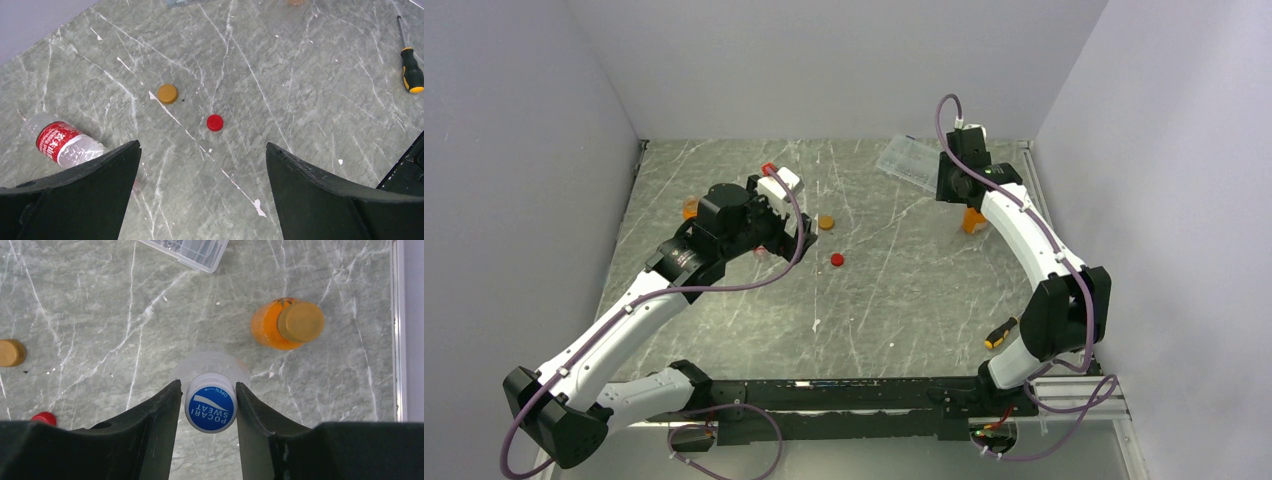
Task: Screw on the bottle caps
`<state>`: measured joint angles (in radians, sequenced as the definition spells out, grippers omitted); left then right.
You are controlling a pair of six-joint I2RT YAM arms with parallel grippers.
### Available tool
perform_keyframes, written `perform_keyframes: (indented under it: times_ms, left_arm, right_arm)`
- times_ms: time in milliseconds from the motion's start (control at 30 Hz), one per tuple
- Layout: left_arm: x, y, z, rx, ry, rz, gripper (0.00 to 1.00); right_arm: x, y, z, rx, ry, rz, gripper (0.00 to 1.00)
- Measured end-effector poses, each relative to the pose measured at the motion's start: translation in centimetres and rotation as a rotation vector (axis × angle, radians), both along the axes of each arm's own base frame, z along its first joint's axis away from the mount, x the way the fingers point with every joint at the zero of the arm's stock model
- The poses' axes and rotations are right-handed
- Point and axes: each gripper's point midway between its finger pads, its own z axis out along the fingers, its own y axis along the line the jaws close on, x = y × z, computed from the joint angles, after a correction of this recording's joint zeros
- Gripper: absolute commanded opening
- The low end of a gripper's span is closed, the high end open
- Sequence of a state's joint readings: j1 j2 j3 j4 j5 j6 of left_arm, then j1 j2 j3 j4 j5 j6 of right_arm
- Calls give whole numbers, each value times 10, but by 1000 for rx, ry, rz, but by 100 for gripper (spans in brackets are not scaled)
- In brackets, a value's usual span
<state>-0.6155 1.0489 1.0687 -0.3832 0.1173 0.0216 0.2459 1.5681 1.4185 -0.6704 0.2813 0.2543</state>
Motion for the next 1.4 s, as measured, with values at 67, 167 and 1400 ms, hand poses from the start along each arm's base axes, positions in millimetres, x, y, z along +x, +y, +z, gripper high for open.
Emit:
perform_keyframes:
  times_ms: [67,167,1400]
  left_arm:
    - [0,0,-1,1,2,-1,99]
    - [0,0,-1,1,3,-2,99]
    - [88,127,-94,-40,403,748,98]
  right_arm:
    - [0,0,0,2,1,1,47]
    - [-1,0,-1,2,2,2,50]
    - [-91,30,152,277,-294,115,89]
